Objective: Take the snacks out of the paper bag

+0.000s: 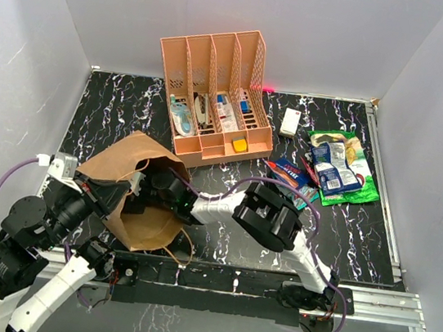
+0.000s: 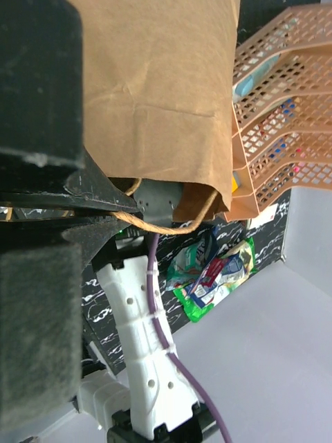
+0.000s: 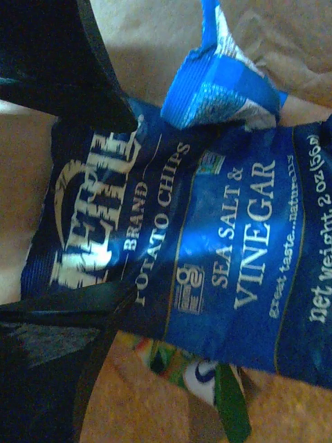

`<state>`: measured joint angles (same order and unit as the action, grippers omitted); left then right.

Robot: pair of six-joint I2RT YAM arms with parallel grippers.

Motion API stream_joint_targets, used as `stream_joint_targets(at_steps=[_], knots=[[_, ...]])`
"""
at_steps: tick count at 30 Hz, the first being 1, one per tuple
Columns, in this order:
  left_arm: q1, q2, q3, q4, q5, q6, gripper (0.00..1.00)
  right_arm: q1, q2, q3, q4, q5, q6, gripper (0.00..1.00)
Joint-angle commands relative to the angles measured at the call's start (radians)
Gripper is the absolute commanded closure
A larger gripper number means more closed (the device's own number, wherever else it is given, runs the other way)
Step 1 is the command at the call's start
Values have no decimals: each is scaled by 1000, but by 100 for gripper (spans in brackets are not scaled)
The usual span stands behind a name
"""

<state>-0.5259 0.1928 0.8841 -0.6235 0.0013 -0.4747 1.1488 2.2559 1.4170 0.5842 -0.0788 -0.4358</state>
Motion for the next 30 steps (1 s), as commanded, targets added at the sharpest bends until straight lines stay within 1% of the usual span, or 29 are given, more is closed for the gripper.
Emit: stream_joint_targets(at_steps=[1,3,5,8,10,13,16,17,20,26,27,30], knots=[[-3,34,9,58,100,26,100,8,18,59,13,-50,201,6],[-3,41,5,54,109,30,100,9,22,57,13,-62,230,3],[-3,37,1,51,106,31,100,9,42,87,-42,-48,240,2],[-3,23,-5,45,95,27,100,9,79,153,-124,37,257,2],[-2,11,-5,35,85,23,100,9,112,211,-221,103,274,2],[-3,-4,-3,28,70,18,100,9,144,251,-343,183,308,4],[-2,-12,2,17,57,18,100,9,147,236,-404,229,310,13],[-2,-14,1,13,55,18,100,8,146,228,-416,244,311,18],[-2,-19,-12,6,54,13,100,1,141,223,-457,296,301,44],[-3,-38,-40,-27,24,-21,100,-9,73,214,-434,332,246,77],[-3,-44,-42,-30,12,-27,100,-9,57,212,-425,324,240,82],[-3,-51,-37,-50,-46,-44,100,-4,9,202,-409,309,238,90]])
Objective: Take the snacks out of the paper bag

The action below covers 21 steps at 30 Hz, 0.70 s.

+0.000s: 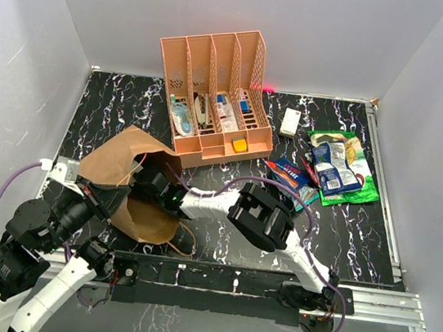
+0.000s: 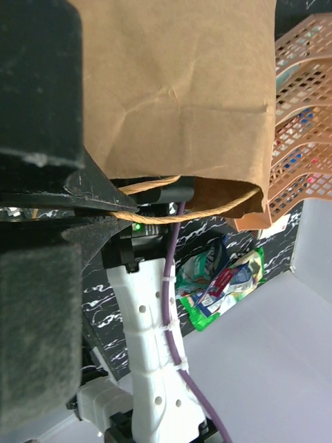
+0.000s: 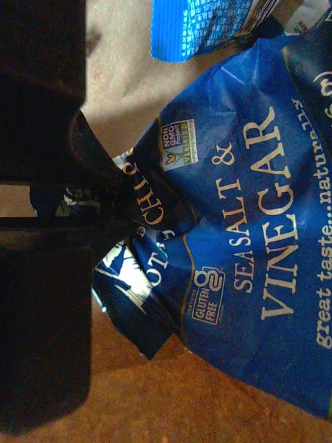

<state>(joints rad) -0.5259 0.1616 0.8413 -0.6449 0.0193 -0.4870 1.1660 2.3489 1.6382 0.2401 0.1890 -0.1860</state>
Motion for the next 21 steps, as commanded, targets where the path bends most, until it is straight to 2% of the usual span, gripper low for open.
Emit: stream_joint_targets(at_steps=[1,21], knots=[[-3,-17,6,-32,-74,-33,100,-18,-102,-32,-54,35,-13,92],[-3,14,-24,-18,-184,-47,100,147,-549,-528,68,112,98,92]])
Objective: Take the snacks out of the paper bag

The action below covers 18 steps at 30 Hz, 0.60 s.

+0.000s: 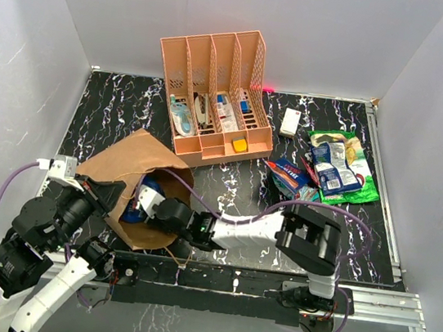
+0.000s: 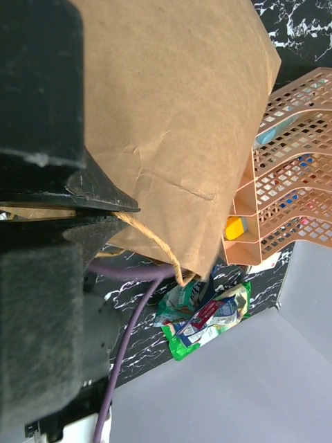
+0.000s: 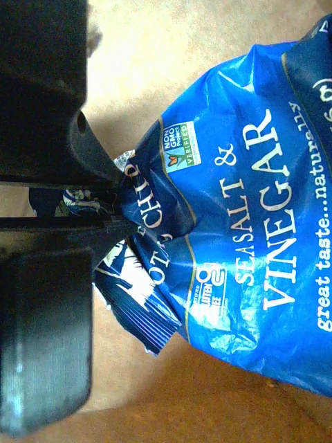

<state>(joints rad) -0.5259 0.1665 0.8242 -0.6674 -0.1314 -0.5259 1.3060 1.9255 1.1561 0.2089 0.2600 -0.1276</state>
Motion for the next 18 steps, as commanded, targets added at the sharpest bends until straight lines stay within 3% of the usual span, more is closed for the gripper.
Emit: stream_joint_targets(at_steps=[1,10,18], knots=[[-2,6,-7,4,-37,-9,100,10,-154,-65,99,41,40,92],[1,5,-8,-2,-57,-12,100,12,-473,-259,-18,58,42,92],[5,21,-8,-4,-67,-15,100,11,-804,-401,-322,-17,26,92]])
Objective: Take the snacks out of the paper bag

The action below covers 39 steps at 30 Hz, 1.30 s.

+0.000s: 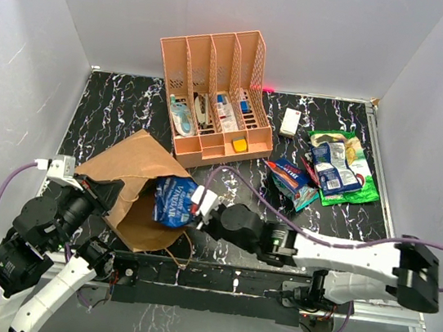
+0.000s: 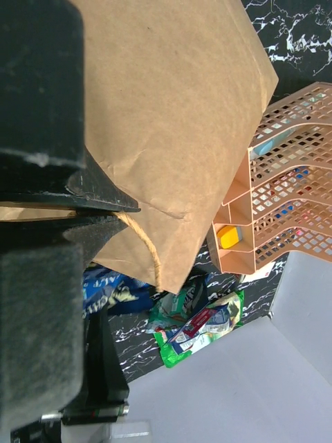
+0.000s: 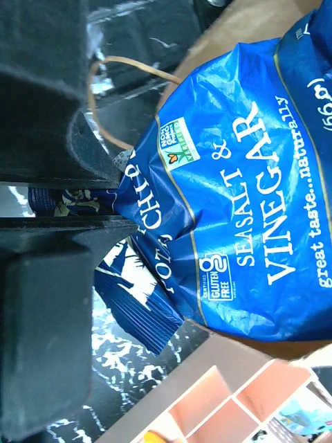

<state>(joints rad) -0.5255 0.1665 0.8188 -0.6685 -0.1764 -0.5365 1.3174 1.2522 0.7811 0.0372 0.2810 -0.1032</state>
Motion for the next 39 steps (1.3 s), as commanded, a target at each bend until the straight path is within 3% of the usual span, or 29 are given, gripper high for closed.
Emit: stream_joint_targets(at_steps=[1,12,18,21,23,28,33,39], knots=[[6,28,-2,-4,-19,-3,100,0,-163,-25,-191,-48,22,92],[13,51,-1,-2,-6,1,100,0,-536,-56,-375,-63,144,92],[21,67,-3,5,12,6,100,-1,-529,27,-303,440,289,92],[30,67,-5,10,27,10,100,-7,-434,56,-200,788,209,92],[33,58,-7,11,25,11,100,-70,-358,75,-116,873,111,92],[33,27,-10,13,24,10,100,-505,-247,130,-116,558,183,92],[33,3,-15,16,22,9,100,-831,-143,150,-209,363,352,92],[33,3,-15,19,29,12,100,-1077,-29,100,-289,120,532,92]])
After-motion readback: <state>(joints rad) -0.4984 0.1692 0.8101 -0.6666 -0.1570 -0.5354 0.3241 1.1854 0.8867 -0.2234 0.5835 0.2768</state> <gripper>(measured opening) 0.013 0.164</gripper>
